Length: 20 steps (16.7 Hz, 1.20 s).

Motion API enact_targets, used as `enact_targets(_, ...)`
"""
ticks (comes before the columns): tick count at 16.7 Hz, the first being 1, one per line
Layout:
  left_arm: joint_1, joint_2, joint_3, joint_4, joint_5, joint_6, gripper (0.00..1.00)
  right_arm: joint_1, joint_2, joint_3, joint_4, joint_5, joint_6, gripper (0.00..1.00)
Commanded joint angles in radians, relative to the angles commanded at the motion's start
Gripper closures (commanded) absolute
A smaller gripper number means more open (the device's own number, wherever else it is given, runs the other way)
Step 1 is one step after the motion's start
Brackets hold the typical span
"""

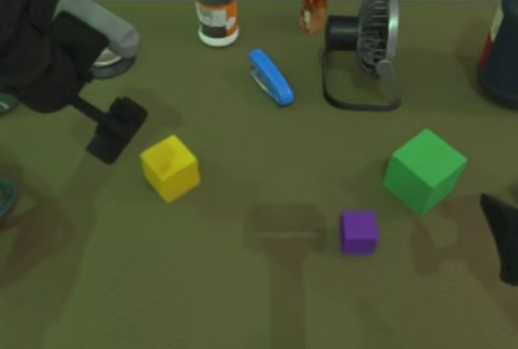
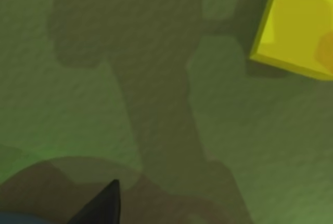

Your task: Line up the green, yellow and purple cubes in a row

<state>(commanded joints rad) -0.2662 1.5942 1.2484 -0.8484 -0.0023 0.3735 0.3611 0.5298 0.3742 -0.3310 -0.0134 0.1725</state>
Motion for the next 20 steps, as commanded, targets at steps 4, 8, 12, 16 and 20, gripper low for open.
enact_targets(4,-0.059,0.322,0.269,-0.176,0.002,0.079,0.00,-0.165,-0.290,-0.217,0.174,0.004,-0.096,0.00)
enact_targets(8,-0.097,0.529,0.470,-0.284,0.004,0.132,0.00,-0.302,-0.475,-0.340,0.293,0.010,-0.156,0.00)
enact_targets(12,-0.109,0.597,0.535,-0.314,0.005,0.149,0.00,-0.351,-0.530,-0.374,0.331,0.013,-0.173,0.00)
enact_targets(16,-0.103,0.595,0.533,-0.313,0.005,0.148,0.00,-0.351,-0.530,-0.374,0.331,0.013,-0.173,0.00)
enact_targets(20,-0.107,0.623,0.484,-0.240,0.005,0.151,0.00,-0.351,-0.530,-0.374,0.331,0.013,-0.173,0.00)
